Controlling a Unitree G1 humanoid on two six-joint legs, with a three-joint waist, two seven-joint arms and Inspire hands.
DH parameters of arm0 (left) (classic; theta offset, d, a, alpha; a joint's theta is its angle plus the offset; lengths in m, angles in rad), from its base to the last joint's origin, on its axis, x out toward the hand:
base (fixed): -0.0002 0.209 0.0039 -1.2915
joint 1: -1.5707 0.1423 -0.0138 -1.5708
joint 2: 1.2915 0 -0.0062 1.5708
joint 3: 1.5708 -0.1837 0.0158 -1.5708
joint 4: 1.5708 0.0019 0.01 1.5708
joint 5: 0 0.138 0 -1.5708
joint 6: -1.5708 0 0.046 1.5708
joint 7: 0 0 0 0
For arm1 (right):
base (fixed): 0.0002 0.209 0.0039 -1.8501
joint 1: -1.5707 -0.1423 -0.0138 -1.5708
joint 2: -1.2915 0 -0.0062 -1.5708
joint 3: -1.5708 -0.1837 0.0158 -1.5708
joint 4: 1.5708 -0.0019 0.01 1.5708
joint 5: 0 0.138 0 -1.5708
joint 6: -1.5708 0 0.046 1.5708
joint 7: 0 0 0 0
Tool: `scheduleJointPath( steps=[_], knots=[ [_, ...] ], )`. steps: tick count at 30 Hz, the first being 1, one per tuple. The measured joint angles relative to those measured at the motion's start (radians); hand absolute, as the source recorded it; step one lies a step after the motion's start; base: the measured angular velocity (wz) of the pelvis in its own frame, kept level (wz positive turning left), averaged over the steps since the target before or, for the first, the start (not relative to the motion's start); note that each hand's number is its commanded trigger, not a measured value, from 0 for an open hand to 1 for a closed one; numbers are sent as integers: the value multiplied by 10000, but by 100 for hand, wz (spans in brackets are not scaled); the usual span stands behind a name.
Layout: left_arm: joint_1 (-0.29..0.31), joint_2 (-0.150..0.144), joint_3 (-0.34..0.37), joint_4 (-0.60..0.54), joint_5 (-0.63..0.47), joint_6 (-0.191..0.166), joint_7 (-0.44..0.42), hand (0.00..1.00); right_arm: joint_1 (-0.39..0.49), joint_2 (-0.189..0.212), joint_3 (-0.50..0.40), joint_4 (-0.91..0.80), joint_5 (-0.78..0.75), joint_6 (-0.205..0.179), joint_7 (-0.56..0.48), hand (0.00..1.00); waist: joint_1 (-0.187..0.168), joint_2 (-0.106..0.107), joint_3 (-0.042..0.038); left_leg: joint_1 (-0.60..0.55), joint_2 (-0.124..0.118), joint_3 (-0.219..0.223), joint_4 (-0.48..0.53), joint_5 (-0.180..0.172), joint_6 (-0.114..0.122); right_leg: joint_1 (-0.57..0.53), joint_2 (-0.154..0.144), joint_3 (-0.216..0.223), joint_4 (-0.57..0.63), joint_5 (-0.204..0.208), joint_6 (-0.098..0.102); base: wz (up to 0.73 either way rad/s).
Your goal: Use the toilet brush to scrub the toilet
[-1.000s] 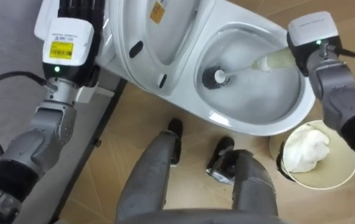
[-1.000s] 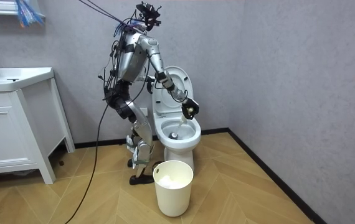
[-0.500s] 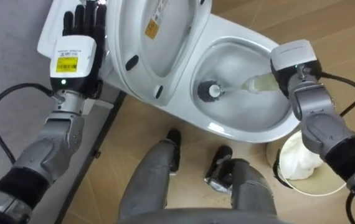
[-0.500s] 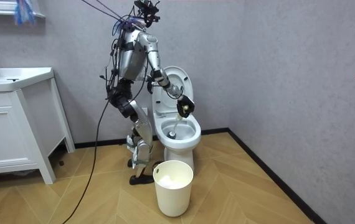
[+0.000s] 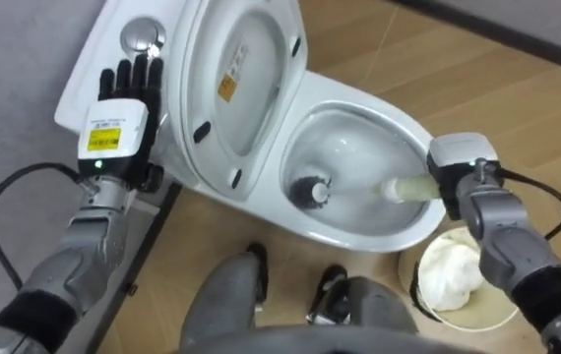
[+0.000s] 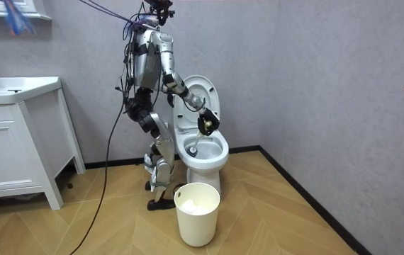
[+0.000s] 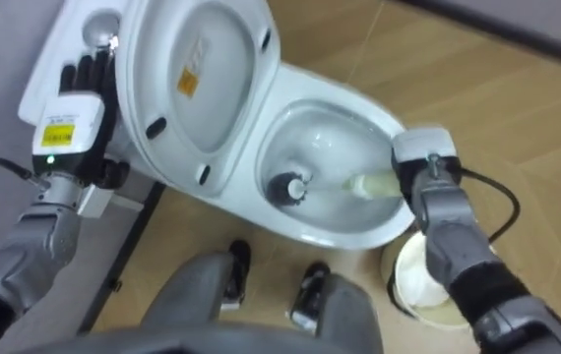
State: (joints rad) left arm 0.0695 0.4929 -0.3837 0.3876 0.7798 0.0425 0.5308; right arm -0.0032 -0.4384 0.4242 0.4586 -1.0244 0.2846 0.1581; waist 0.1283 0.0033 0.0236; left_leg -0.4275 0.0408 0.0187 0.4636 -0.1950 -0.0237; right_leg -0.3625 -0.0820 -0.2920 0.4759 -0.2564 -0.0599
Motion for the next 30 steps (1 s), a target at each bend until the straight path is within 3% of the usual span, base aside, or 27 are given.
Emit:
scheduleJointPath(
  steps=[3, 8, 13, 18, 23, 26, 30],
  knots=[
    [813, -173, 568, -612, 32, 11, -370, 0, 767, 186, -631, 11, 239, -263, -161, 100, -155, 11, -16, 402, 6, 59, -222, -8, -5, 383, 66, 128, -278, 10, 30, -6],
    [1753, -553, 1019, -1156, -22, 32, -793, 0, 1655, 422, -990, -11, 819, -342, -255, 100, -137, 41, -46, 1170, 0, 104, -412, -8, -5, 1227, 125, 141, -751, -20, 78, -4],
    [2860, -718, 1164, -1718, 5, 20, -1214, 0, 2334, 480, -1164, -16, 968, -474, -212, 100, -7, 128, -186, 2297, -66, 80, -827, -8, -6, 2393, 164, 175, -1347, -68, 150, 1],
    [3750, -1201, 2392, -2150, 3, 131, -1619, 0, 2614, 690, -1403, -10, 758, -699, -36, 100, 189, 184, -254, 3201, -115, -70, -1266, -6, -7, 3310, 214, 124, -1710, -130, 177, 5],
    [4320, -1429, 3235, -2468, 4, 235, -1696, 0, 2732, 888, -1824, -29, 725, -658, 93, 100, 644, 293, -270, 3692, -142, -212, -1563, -5, -9, 3812, 218, -67, -1987, -131, 185, 6],
    [4464, -1736, 3648, -2495, -2, 228, -1688, 0, 2743, 894, -2076, -68, 723, -657, 212, 100, 938, 317, -274, 3709, -172, -374, -1641, -3, -13, 3859, 207, -171, -2016, -134, 193, 11],
    [4897, -1781, 4288, -2432, -28, 188, -1674, 0, 2777, 910, -2251, -239, 471, -659, 366, 100, 1282, 262, -260, 3713, -190, -544, -1661, -3, -13, 3874, 226, -162, -2065, -134, 192, 1]
  ],
)
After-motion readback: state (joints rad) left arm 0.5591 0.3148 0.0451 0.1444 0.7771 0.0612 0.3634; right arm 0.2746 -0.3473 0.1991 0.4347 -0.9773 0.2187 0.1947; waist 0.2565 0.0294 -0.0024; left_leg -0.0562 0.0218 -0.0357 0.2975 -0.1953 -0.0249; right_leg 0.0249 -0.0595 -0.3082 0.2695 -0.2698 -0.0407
